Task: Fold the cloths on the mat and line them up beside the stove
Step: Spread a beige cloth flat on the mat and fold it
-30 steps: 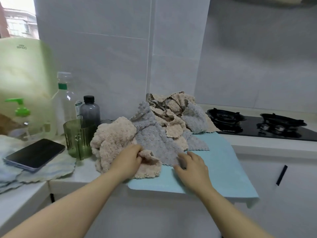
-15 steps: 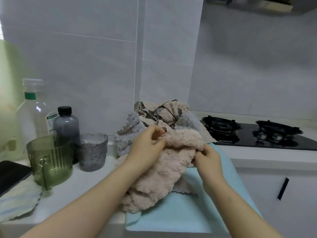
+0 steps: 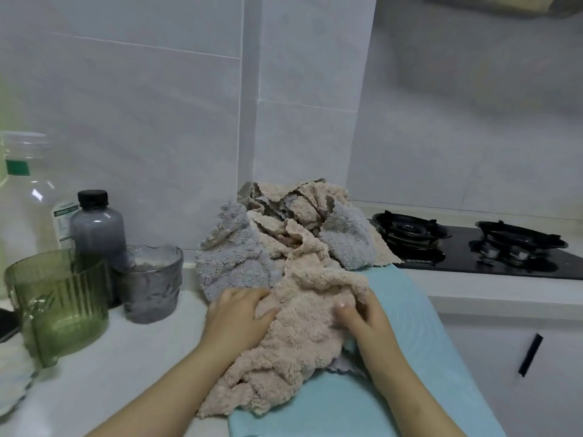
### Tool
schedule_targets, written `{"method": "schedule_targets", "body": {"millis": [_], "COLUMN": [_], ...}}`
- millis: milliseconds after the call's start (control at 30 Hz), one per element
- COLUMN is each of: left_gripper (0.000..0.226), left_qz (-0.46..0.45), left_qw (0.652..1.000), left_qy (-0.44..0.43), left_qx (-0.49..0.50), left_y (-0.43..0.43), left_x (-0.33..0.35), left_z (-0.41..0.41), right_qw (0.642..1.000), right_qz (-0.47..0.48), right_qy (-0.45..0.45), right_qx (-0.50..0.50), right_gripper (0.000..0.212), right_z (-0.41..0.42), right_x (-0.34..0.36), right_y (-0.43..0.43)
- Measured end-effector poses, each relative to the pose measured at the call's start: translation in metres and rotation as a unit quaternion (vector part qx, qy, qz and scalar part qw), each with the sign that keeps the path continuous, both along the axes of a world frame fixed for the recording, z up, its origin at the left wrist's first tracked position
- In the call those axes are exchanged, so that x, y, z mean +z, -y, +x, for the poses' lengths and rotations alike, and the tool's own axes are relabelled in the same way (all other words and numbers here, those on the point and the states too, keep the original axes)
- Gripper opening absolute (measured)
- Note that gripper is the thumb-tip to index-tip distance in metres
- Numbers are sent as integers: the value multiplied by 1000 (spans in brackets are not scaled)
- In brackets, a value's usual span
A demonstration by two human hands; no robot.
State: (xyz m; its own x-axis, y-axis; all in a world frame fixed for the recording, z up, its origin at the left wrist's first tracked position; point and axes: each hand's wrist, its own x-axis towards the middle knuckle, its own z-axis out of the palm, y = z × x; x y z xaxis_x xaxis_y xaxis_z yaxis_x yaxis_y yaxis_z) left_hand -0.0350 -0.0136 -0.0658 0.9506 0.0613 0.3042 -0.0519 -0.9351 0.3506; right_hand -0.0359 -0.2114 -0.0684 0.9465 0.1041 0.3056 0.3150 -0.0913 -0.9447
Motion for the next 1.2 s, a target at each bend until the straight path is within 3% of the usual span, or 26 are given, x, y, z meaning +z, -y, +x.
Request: {"method": "schedule_targets", "body": {"millis": [167,300,433,500,567,667,767,900,1000,1200], "left_gripper": [35,29,17,4,18,6,22,16,29,36], "left_qz": [2,-13,-58,-108,-128,-211,-231,-267,-242,-129], "left_qw": [999,995,992,988,986,969,958,941,949,966], "left_qy": [18,83,111,95,73,11,-39,-67,-87,-196], "left_qx": [39,49,-7,-50,-81,-128,-166,-198,-185,-110], "left_y": [-3,-2,-9,-13,-12,-11,-2,8,10,9], "left_x": [-3,-1,13,31,57,99,140,190,205,155], "left_z": [2,-6,-20,-28,-31,-31,-32,-36,-28,5], "right_qw": [971,980,994,998,995,993,987,985,990,989], "right_qz": [-232,-186,-87,5,84,105,117,157,138,-76], "right_qy": [45,62,42,26,23,59,101,65,-5,-95], "right_qx": [-13,-19,-50,-64,-41,0,43,23,-12,-90], "right_gripper": [23,39,34,31,24,17,25,15,11,9], "right_z": [0,-8,-17,-22,-30,-42,-52,-56,-45,-15], "right_x": [0,4,7,11,20,50,93,140,147,87], "right_y": [-4,-4,-3,1,3,8,18,43,59,62]}}
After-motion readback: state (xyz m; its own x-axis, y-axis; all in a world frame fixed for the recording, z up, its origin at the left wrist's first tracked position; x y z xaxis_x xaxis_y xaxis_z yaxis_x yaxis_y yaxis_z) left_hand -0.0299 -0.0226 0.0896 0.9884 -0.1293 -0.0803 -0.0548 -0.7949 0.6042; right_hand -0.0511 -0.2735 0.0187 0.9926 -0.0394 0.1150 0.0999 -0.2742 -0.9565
